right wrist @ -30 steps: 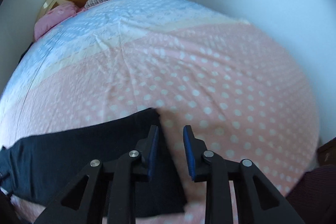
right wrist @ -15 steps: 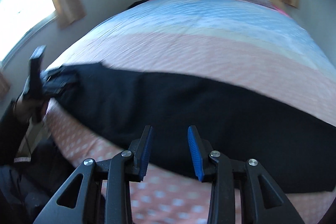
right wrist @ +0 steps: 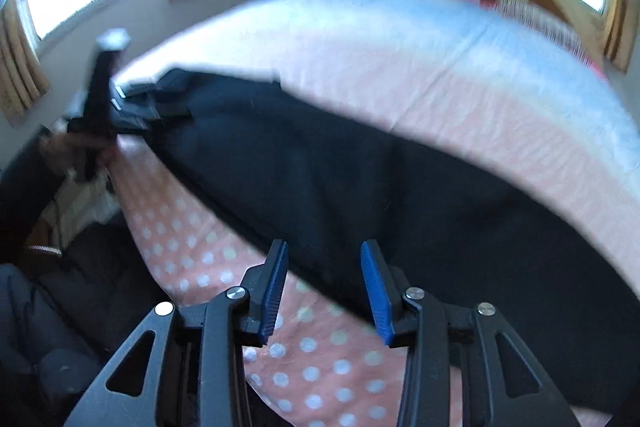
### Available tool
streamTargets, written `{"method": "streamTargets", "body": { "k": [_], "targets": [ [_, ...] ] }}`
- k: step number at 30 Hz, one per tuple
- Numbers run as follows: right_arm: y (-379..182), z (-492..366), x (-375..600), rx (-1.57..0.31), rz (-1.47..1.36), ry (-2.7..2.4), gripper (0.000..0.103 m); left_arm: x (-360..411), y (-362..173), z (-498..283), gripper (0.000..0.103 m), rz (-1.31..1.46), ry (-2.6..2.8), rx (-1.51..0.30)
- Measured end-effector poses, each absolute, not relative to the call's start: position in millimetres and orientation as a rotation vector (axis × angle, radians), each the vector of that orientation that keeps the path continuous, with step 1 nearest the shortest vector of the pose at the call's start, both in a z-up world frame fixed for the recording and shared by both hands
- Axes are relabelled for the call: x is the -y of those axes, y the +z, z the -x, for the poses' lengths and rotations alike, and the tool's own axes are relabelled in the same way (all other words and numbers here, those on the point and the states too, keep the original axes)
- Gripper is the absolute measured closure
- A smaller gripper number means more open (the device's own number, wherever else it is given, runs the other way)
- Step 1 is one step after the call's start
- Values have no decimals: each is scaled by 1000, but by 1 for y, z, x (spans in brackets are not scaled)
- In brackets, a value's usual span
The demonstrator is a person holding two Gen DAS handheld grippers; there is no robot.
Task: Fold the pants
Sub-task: 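Open the left gripper and move both tools back over the folded pants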
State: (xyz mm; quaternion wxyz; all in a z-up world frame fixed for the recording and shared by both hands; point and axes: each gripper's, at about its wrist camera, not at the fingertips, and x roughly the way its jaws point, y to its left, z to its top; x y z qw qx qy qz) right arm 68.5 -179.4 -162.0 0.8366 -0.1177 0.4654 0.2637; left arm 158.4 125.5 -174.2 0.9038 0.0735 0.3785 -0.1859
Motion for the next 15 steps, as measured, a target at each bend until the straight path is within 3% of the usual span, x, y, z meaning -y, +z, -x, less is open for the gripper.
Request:
{"method": "streamTargets", "body": {
  "k": [6,11,15],
  "targets": [
    [-165,-63,169,-1059,297,591,59,-140,-170,-149,29,-175,-389,-775],
    [-142,-76,147,-962,215,647,58,-173,-167,-155,26,-164,-281,-747],
    [-158,-89,116,-983,187,693,59,-195,-171,-159,26,-115,-258,-754]
  ]
}}
